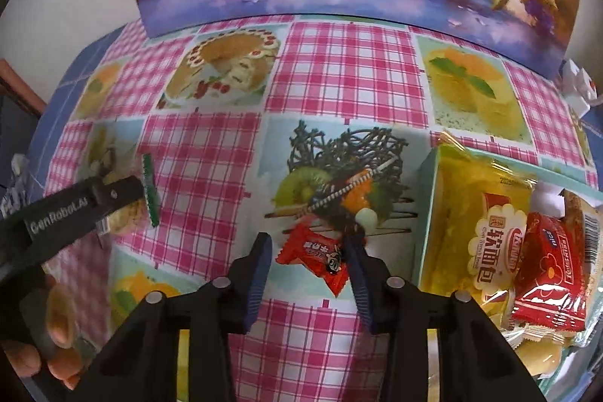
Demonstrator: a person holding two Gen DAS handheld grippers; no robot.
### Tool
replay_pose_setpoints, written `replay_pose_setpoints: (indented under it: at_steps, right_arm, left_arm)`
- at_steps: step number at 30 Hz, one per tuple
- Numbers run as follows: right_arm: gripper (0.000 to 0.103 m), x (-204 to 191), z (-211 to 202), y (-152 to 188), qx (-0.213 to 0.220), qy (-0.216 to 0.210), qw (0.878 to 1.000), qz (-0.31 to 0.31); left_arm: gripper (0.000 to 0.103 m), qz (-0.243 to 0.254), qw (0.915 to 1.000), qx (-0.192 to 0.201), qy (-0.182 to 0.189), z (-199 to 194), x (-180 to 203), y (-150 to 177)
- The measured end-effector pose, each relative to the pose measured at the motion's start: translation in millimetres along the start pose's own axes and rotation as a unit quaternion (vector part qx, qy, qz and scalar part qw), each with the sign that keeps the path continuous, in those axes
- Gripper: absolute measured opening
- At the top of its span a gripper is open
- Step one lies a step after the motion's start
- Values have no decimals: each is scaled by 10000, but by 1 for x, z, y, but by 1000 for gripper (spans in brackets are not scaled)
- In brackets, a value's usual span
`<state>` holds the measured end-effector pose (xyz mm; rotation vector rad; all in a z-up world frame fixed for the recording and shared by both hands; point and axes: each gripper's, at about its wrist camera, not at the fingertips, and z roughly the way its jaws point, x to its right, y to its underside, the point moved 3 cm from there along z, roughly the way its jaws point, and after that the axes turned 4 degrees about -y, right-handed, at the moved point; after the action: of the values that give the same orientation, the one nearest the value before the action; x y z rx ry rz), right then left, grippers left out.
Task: Organize snacks
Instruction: 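Grasp the small red candy with right tool while left tool holds the biscuit, then carry the biscuit with left tool while right tool carries the red candy to tray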
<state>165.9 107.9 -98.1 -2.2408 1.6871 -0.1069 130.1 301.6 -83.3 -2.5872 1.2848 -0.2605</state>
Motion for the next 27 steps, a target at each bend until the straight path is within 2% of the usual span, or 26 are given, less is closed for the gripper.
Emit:
replay_pose_setpoints:
  at_steps: [4, 9, 12, 18, 27]
  right_arm:
    - [32, -4, 1, 5, 11, 282, 9993, -246]
    - [28, -3, -4, 8, 70, 230, 9995, -200]
    - [28, -5, -9, 7, 97, 208, 9995, -210]
    - [28, -11, -28, 10, 239, 148, 9994, -208]
    - [28, -8, -78, 30, 558, -52, 9984, 10]
  left_arm:
    - [61, 65, 10000, 19, -56, 1, 2, 0]
    - [55, 257, 9996, 40, -141, 1, 7, 0]
    - [54, 224, 9997, -2, -23, 0, 5, 0]
    - [54, 263, 9997, -10, -16, -9, 0, 5]
    - [54, 284, 9992, 210, 199, -53, -8, 17]
